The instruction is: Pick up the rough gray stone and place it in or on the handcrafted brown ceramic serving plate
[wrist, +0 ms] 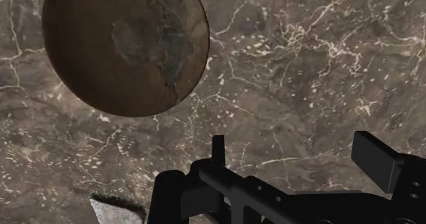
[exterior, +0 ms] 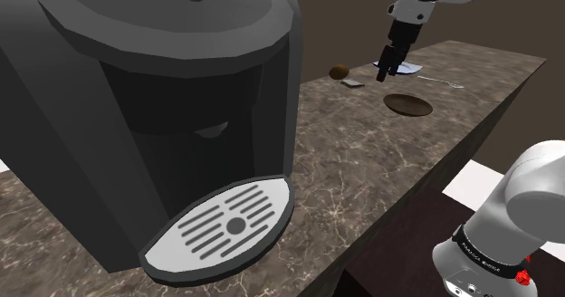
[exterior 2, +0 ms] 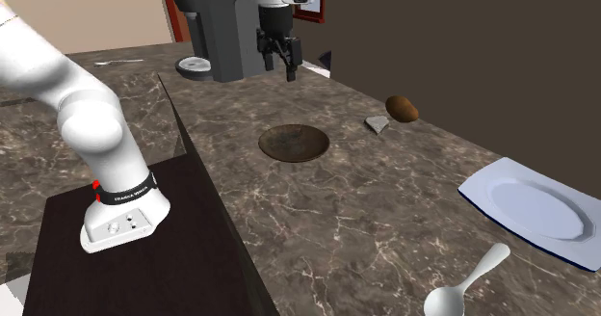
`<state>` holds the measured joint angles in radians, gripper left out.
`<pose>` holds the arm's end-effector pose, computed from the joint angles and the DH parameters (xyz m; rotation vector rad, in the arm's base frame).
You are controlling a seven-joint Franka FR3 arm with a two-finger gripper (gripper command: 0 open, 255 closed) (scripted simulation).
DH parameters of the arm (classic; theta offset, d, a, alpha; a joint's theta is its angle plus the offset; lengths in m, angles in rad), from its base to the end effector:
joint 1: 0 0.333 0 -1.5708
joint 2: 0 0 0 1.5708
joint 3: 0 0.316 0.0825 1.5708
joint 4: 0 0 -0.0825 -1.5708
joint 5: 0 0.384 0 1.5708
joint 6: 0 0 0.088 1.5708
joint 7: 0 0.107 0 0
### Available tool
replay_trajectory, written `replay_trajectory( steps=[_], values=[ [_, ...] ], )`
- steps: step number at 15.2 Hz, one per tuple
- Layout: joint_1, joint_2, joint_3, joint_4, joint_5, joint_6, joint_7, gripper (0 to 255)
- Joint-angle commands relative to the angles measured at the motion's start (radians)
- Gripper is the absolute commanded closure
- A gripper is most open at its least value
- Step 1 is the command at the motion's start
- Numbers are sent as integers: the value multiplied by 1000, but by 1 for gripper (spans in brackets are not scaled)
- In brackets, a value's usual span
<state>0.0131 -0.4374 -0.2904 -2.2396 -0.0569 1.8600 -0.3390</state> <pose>0.4102 -0.1355 0.5358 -3.0849 -0.1548 -0.0927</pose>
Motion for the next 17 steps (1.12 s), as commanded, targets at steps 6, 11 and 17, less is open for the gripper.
replay_trajectory(
  steps=[6, 11, 17],
  values=[
    [18, 276, -134, 196, 79, 53, -282, 0],
    [-2, 504, -187, 393, 192, 40, -482, 0],
    [-92, 795, -180, 703, 331, -38, -677, 0]
  ],
)
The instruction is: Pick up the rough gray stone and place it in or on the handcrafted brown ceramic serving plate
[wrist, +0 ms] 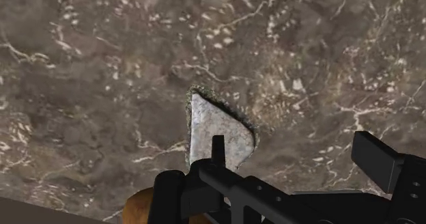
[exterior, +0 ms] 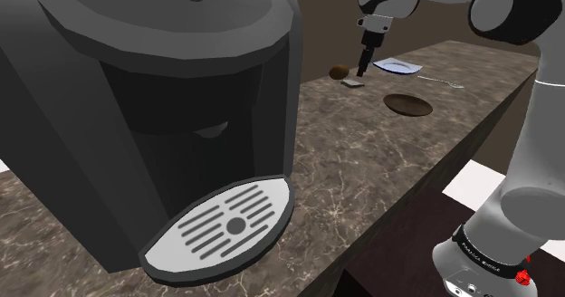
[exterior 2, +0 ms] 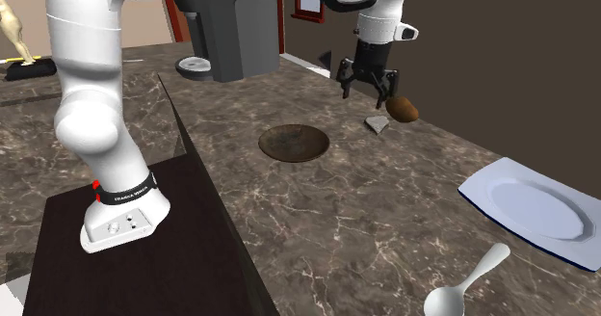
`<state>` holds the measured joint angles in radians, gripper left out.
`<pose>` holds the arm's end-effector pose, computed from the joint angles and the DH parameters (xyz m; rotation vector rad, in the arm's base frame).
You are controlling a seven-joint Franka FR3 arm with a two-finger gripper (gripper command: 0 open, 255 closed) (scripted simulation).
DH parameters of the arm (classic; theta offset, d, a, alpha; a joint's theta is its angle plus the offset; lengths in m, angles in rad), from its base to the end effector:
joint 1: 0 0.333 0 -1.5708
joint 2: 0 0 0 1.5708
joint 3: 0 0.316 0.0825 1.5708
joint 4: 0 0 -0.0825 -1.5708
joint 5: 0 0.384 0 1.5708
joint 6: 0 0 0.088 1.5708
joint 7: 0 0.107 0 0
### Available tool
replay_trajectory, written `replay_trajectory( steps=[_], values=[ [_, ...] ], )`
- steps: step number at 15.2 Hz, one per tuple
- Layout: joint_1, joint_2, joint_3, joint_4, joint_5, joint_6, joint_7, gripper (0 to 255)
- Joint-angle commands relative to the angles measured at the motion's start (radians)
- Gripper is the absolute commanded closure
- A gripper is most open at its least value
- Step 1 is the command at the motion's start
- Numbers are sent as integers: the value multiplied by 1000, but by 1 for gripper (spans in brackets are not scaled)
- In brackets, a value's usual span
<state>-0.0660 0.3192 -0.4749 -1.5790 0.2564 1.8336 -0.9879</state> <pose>0.5798 -0.2856 0.4690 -2.9887 -0.5985 -0.0784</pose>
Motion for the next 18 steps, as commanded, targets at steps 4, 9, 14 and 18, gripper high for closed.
replay_trajectory(
  steps=[4, 9, 14, 18],
  values=[
    [-76, 190, 30, 225, 71, -62, -94, 0],
    [-67, 196, 35, 167, 77, 1, -101, 0],
    [-64, 200, 36, 150, 79, 20, -103, 0],
    [-64, 200, 36, 151, 79, 20, -103, 0]
  ],
)
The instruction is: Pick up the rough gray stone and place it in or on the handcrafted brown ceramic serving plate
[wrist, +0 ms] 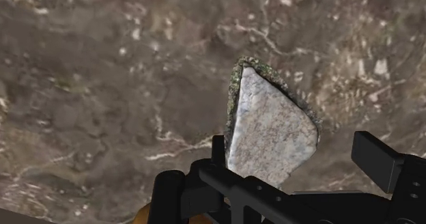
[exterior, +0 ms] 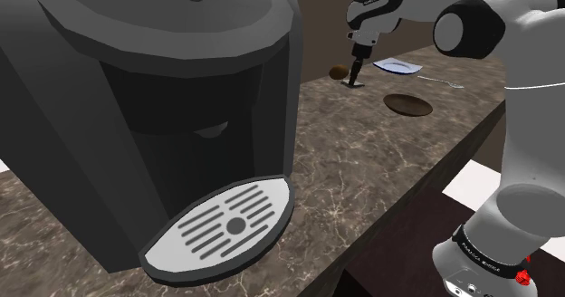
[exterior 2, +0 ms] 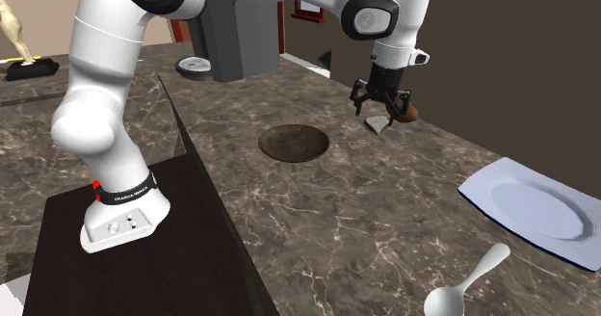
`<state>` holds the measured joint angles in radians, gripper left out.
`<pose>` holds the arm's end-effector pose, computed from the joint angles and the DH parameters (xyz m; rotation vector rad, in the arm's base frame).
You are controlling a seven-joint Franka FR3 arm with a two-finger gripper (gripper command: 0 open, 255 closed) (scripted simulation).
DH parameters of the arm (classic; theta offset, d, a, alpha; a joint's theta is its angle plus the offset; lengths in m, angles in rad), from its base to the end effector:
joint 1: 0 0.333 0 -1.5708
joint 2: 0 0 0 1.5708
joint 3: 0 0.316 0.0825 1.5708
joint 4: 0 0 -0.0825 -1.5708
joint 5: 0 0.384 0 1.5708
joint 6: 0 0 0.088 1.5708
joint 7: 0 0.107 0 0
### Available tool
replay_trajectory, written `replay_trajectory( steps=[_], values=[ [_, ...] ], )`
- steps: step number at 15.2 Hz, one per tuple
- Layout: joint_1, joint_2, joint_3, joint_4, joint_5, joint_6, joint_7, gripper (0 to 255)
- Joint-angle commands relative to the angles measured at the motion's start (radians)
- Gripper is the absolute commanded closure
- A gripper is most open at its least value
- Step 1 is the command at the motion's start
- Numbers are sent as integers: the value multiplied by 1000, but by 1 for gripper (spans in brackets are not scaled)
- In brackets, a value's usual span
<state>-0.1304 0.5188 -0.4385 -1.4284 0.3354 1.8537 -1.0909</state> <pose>0.6230 -0.3043 0.4129 -2.9546 -0.7031 -0.0756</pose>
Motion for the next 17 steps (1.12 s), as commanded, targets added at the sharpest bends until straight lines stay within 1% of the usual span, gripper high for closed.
replay_trajectory(
  steps=[1, 2, 6, 10, 11, 12, 14, 15, 17],
  values=[
    [0, 0, 0, 0, 0, 0, 0, 0],
    [0, 0, 0, 0, 0, 0, 0, 255],
    [5, -11, -2, -15, -3, 4, 1, 255],
    [2, -5, -1, 7, -3, -11, 5, 255],
    [-1, -10, -5, 10, -4, -3, 3, 255],
    [-1, -10, -5, 10, -4, -3, 3, 0],
    [39, 47, -39, 142, -43, -80, 223, 0],
    [48, 89, -53, 228, -55, -132, 322, 0],
    [54, 88, -54, 199, -53, -105, 319, 0]
  ],
)
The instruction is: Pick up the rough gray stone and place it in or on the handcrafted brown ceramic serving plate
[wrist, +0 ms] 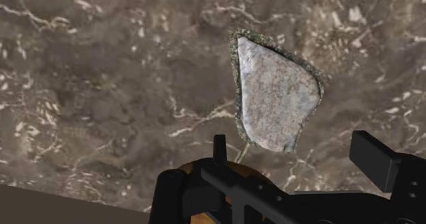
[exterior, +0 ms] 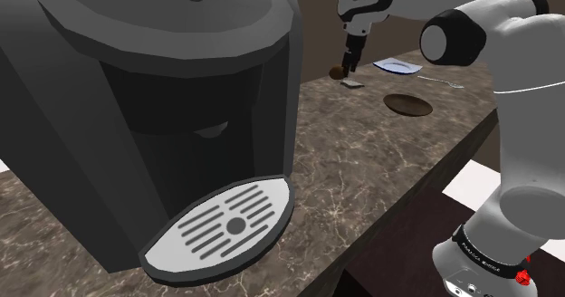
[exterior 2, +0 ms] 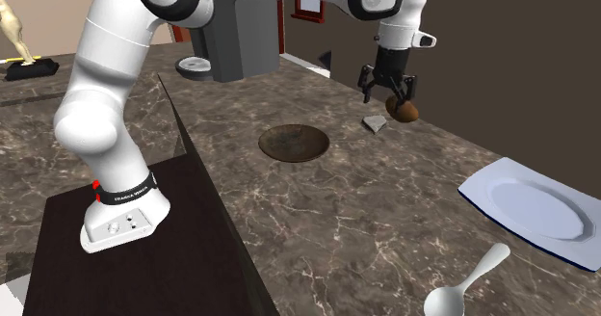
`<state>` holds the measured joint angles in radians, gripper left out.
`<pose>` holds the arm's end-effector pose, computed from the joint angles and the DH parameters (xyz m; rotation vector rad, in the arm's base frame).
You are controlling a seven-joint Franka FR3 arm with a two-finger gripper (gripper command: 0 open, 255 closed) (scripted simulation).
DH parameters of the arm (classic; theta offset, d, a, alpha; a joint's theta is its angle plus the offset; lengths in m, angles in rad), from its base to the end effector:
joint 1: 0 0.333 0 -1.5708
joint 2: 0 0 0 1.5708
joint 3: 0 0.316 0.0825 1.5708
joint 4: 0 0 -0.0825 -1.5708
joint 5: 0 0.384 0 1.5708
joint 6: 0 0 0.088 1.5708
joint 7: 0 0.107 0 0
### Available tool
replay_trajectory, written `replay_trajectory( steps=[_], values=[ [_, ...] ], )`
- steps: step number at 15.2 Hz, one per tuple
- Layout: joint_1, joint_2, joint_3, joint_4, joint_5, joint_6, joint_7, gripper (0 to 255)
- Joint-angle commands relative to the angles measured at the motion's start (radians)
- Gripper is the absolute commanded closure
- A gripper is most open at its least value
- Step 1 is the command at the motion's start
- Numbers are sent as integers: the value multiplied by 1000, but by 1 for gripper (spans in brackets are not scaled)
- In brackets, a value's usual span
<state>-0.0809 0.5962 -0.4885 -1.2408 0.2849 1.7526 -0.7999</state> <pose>0.6531 -0.2883 0.4455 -3.0955 -0.3830 0.0129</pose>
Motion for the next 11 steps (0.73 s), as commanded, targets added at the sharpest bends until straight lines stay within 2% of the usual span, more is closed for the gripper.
replay_trajectory(
  steps=[1, 6, 11],
  values=[
    [7, 11, -4, -2, -2, 10, 27, 0],
    [15, 16, -1, -57, 2, 68, 21, 0],
    [15, 16, -1, -57, 2, 68, 21, 0]
  ],
)
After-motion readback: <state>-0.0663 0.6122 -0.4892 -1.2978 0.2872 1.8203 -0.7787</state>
